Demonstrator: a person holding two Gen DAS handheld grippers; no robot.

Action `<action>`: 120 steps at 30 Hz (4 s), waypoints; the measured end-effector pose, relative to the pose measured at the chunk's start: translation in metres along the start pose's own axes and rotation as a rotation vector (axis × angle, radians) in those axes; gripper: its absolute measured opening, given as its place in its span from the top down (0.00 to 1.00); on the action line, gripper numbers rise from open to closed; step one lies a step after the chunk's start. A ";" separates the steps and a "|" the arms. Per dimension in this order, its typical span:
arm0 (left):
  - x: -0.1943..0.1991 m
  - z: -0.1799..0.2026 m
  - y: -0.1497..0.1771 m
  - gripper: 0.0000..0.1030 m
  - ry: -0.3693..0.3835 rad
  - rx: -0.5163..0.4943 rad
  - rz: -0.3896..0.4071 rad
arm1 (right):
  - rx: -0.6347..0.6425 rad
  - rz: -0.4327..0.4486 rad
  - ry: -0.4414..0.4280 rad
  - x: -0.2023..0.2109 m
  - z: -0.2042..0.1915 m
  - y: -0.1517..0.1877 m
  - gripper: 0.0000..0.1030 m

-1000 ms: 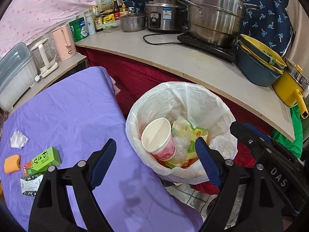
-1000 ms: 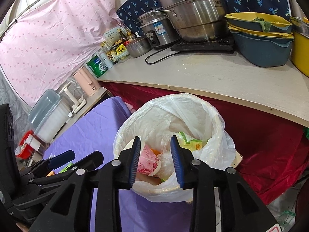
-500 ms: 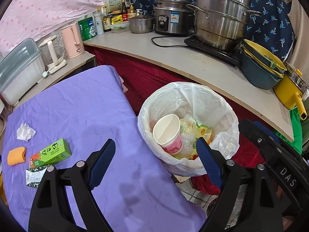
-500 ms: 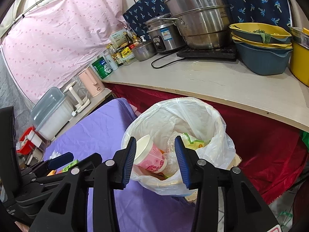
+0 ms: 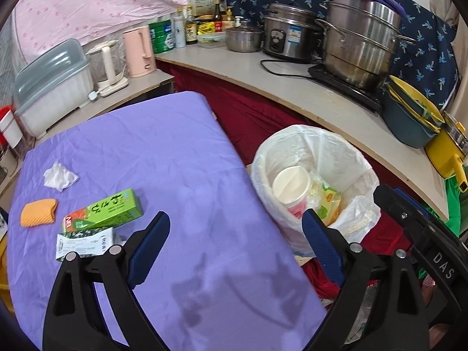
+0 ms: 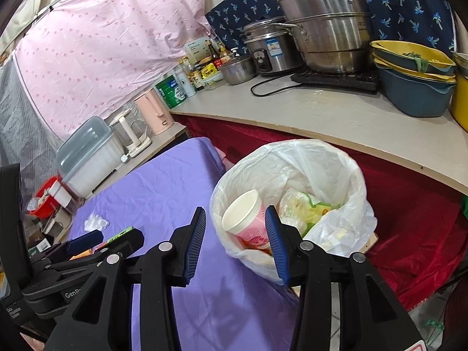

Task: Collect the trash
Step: 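Move both open tools back to the milk carton and mesh sleeve, then grasp the milk carton with the right tool while the left tool grasps the orange mesh sleeve, then carry the milk carton and mesh sleeve in both tools toward the bin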

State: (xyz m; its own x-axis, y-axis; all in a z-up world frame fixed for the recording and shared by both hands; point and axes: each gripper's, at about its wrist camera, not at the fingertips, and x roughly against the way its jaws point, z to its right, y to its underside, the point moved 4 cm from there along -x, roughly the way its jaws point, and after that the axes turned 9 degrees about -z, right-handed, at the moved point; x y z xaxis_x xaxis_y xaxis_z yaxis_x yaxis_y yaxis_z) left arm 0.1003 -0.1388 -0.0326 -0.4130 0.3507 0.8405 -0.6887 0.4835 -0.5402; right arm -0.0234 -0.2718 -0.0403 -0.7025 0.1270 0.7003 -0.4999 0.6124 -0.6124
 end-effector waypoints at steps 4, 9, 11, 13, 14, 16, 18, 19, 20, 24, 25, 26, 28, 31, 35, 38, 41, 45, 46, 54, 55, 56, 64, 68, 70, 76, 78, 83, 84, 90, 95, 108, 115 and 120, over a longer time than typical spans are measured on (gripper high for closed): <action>0.002 -0.029 0.011 0.15 -0.028 0.047 -0.009 | 0.035 -0.023 -0.019 -0.008 -0.022 0.008 0.60; 0.006 -0.073 0.024 0.15 -0.055 0.124 -0.020 | 0.086 -0.059 -0.049 -0.021 -0.054 0.019 0.60; 0.008 -0.091 0.030 0.15 -0.067 0.154 -0.022 | 0.110 -0.075 -0.063 -0.027 -0.070 0.024 0.60; 0.011 -0.113 0.038 0.15 -0.083 0.194 -0.027 | 0.131 -0.092 -0.076 -0.034 -0.086 0.029 0.60; 0.012 -0.122 0.041 0.15 -0.089 0.210 -0.027 | 0.141 -0.099 -0.082 -0.038 -0.093 0.030 0.60; 0.013 -0.146 0.048 0.15 -0.106 0.250 -0.032 | 0.162 -0.115 -0.094 -0.044 -0.108 0.034 0.60; 0.016 -0.167 0.053 0.15 -0.118 0.286 -0.033 | 0.189 -0.134 -0.110 -0.053 -0.126 0.039 0.60; 0.017 -0.178 0.056 0.15 -0.123 0.305 -0.032 | 0.200 -0.143 -0.116 -0.057 -0.134 0.041 0.60; 0.018 -0.187 0.059 0.15 -0.128 0.323 -0.032 | 0.206 -0.152 -0.121 -0.061 -0.141 0.042 0.60; 0.018 -0.232 0.070 0.15 -0.152 0.410 -0.042 | 0.238 -0.192 -0.141 -0.080 -0.170 0.052 0.60; 0.017 -0.240 0.073 0.15 -0.153 0.425 -0.046 | 0.246 -0.202 -0.146 -0.086 -0.178 0.055 0.60; 0.017 -0.249 0.076 0.15 -0.156 0.444 -0.049 | 0.251 -0.209 -0.148 -0.089 -0.183 0.057 0.60; 0.016 -0.271 0.081 0.15 -0.165 0.489 -0.055 | 0.265 -0.225 -0.153 -0.098 -0.193 0.060 0.60; 0.013 -0.296 0.086 0.15 -0.175 0.536 -0.064 | 0.292 -0.256 -0.161 -0.112 -0.209 0.068 0.60; 0.010 -0.315 0.094 0.15 -0.180 0.570 -0.071 | 0.325 -0.287 -0.165 -0.126 -0.226 0.078 0.60; 0.006 -0.328 0.103 0.15 -0.196 0.591 -0.090 | 0.349 -0.300 -0.180 -0.135 -0.241 0.078 0.60; 0.001 -0.343 0.107 0.15 -0.198 0.637 -0.105 | 0.367 -0.317 -0.197 -0.148 -0.257 0.078 0.60; -0.006 -0.365 0.104 0.15 -0.198 0.674 -0.115 | 0.421 -0.355 -0.219 -0.165 -0.278 0.083 0.55; -0.009 -0.372 0.101 0.15 -0.198 0.684 -0.118 | 0.437 -0.370 -0.220 -0.171 -0.283 0.084 0.53; -0.046 -0.416 0.073 0.12 -0.162 0.819 -0.159 | 0.513 -0.435 -0.219 -0.185 -0.288 0.090 0.53; -0.052 -0.421 0.070 0.12 -0.162 0.835 -0.172 | 0.520 -0.443 -0.212 -0.185 -0.287 0.092 0.52; -0.060 -0.426 0.067 0.12 -0.156 0.852 -0.185 | 0.530 -0.456 -0.201 -0.186 -0.286 0.095 0.52; -0.079 -0.413 0.060 0.51 -0.197 0.747 -0.228 | 0.501 -0.470 -0.200 -0.183 -0.279 0.099 0.51; -0.067 -0.390 0.077 0.72 -0.187 0.690 -0.220 | 0.494 -0.471 -0.201 -0.180 -0.277 0.103 0.51; -0.061 -0.380 0.084 0.80 -0.188 0.670 -0.223 | 0.485 -0.476 -0.203 -0.176 -0.274 0.106 0.50; -0.045 -0.349 0.108 0.88 -0.154 0.620 -0.251 | 0.480 -0.486 -0.217 -0.163 -0.268 0.121 0.46; -0.041 -0.338 0.114 0.88 -0.160 0.592 -0.260 | 0.494 -0.480 -0.212 -0.158 -0.268 0.124 0.45; -0.038 -0.321 0.133 1.00 -0.156 0.553 -0.294 | 0.516 -0.484 -0.209 -0.150 -0.264 0.133 0.43; -0.037 -0.319 0.135 1.00 -0.156 0.551 -0.292 | 0.519 -0.484 -0.208 -0.149 -0.264 0.135 0.42; -0.033 -0.318 0.143 1.00 -0.126 0.563 -0.292 | 0.562 -0.472 -0.201 -0.148 -0.267 0.142 0.35; -0.028 -0.314 0.146 0.99 -0.099 0.554 -0.276 | 0.560 -0.467 -0.204 -0.153 -0.266 0.141 0.32; 0.006 -0.315 0.144 0.38 -0.089 0.521 -0.158 | 0.597 -0.448 -0.183 -0.150 -0.267 0.144 0.35; 0.019 -0.329 0.144 0.29 -0.081 0.531 -0.117 | 0.522 -0.439 -0.216 -0.141 -0.253 0.128 0.65; 0.011 -0.342 0.143 0.28 -0.066 0.583 -0.133 | 0.564 -0.440 -0.193 -0.142 -0.263 0.134 0.56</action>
State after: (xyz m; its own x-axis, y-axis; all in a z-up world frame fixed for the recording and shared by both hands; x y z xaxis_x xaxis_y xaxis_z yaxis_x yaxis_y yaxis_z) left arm 0.2014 0.2086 -0.1147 -0.3245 0.2577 0.9101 -0.9424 -0.0063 -0.3343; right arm 0.1425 -0.0032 -0.1253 -0.4277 -0.2094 0.8793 -0.9036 0.0746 -0.4218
